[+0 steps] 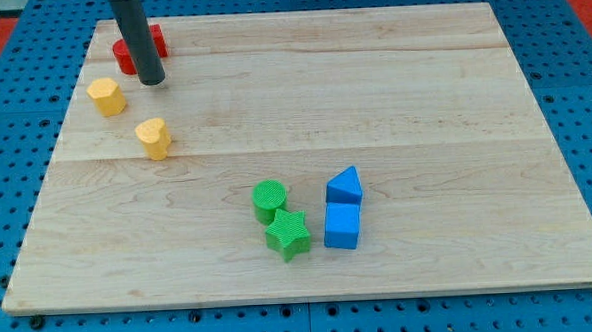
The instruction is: Push the yellow hexagon towards the bottom left
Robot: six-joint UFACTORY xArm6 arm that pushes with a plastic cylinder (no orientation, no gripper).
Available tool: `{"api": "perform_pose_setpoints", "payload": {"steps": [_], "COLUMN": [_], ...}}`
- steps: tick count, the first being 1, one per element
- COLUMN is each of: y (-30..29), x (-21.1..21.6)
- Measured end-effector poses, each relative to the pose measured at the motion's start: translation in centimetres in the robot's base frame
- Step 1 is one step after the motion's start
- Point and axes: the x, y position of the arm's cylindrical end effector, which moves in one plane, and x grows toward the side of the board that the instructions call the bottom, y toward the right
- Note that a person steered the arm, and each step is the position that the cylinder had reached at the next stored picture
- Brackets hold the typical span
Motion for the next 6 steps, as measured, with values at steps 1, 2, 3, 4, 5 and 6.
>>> {"api": "perform_pose_setpoints", "payload": {"steps": [1,2,3,4,5,6], "y": [0.0,-0.5,-1.7,-3.4,-4.5,-6.1], "x": [0.0,0.0,0.0,0.4,0.8,1.0]}}
